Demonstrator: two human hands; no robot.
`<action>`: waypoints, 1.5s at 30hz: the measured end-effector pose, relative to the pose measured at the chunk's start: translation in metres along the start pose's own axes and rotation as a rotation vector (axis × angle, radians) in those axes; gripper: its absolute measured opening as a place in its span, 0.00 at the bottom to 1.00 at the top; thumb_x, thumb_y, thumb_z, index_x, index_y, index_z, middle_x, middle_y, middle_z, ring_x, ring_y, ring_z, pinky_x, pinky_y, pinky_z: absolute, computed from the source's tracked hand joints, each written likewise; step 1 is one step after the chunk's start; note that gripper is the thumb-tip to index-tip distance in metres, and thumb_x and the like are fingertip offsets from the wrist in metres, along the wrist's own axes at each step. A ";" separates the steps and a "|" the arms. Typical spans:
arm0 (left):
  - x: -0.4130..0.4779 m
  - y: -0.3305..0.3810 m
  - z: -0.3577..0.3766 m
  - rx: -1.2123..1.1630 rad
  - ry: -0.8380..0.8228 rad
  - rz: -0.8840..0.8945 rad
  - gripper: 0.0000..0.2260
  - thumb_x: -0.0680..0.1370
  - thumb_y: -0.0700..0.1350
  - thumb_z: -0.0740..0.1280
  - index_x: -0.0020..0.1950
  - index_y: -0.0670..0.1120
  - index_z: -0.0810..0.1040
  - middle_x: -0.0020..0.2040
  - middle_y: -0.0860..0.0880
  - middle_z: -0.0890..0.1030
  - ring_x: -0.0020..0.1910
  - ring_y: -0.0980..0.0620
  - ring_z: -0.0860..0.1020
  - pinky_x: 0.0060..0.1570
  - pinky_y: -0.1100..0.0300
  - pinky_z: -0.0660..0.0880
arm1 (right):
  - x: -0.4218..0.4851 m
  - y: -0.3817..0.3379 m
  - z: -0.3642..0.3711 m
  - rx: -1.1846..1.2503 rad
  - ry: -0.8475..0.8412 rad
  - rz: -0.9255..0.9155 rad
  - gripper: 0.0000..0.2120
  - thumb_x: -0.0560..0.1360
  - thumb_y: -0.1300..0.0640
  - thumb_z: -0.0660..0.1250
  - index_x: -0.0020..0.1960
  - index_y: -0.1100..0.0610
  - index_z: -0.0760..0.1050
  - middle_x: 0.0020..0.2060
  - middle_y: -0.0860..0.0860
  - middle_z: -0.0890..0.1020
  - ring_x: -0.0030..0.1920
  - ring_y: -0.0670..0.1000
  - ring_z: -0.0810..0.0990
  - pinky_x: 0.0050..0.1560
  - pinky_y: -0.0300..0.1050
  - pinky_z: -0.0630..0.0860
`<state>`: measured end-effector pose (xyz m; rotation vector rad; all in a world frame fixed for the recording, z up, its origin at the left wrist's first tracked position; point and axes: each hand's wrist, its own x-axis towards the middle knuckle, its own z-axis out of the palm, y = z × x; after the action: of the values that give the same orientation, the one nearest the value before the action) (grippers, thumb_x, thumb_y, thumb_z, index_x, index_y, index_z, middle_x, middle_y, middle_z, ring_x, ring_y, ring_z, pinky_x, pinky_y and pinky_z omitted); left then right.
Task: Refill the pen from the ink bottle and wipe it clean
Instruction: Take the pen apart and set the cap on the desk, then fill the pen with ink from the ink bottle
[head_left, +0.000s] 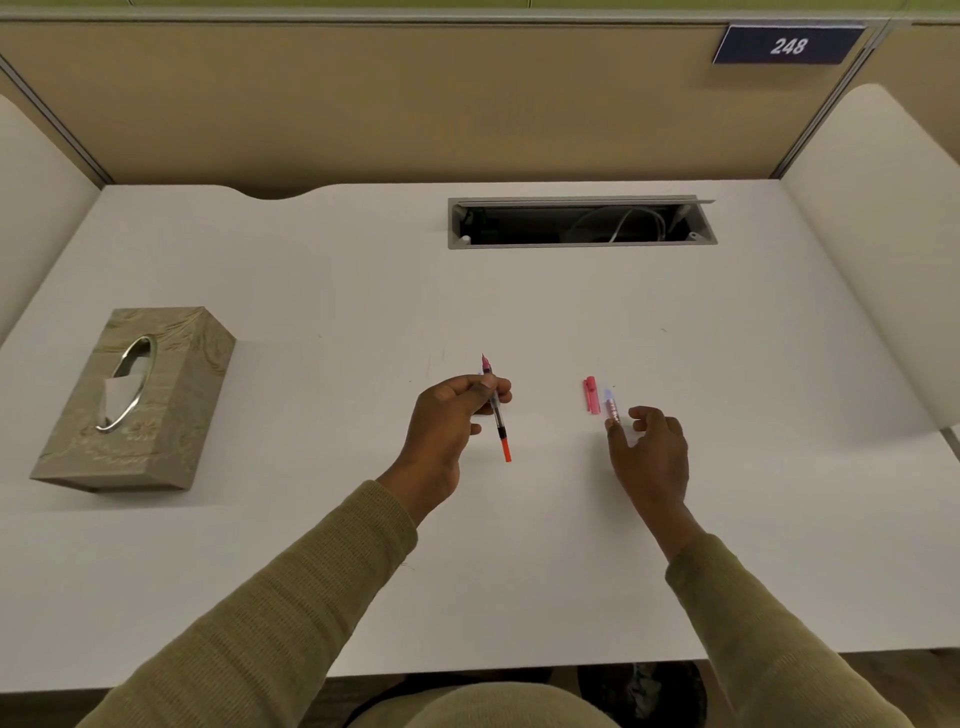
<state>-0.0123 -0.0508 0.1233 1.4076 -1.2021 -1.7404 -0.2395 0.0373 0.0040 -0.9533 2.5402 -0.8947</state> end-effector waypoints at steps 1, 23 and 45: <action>0.000 0.000 0.000 0.000 -0.001 -0.001 0.10 0.82 0.46 0.64 0.48 0.49 0.85 0.47 0.51 0.87 0.59 0.45 0.80 0.54 0.52 0.73 | 0.000 0.000 -0.001 -0.016 -0.001 -0.001 0.20 0.76 0.46 0.68 0.63 0.55 0.75 0.56 0.54 0.80 0.54 0.57 0.79 0.52 0.56 0.79; 0.002 0.001 -0.009 -0.160 -0.001 0.104 0.08 0.81 0.49 0.65 0.54 0.54 0.83 0.55 0.52 0.83 0.51 0.53 0.76 0.49 0.57 0.70 | -0.054 -0.135 -0.033 1.116 -0.653 0.483 0.03 0.77 0.63 0.68 0.49 0.61 0.81 0.35 0.52 0.82 0.32 0.45 0.79 0.34 0.36 0.78; 0.106 -0.002 -0.042 0.764 -0.198 0.412 0.04 0.74 0.46 0.74 0.48 0.52 0.86 0.51 0.54 0.78 0.51 0.54 0.72 0.61 0.51 0.70 | 0.033 -0.184 -0.019 -0.274 -0.357 -0.765 0.06 0.78 0.61 0.66 0.51 0.58 0.82 0.44 0.54 0.82 0.44 0.52 0.78 0.42 0.43 0.70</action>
<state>0.0005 -0.1537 0.0746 1.2416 -2.2405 -1.1876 -0.1819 -0.0843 0.1348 -2.0325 2.0125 -0.4632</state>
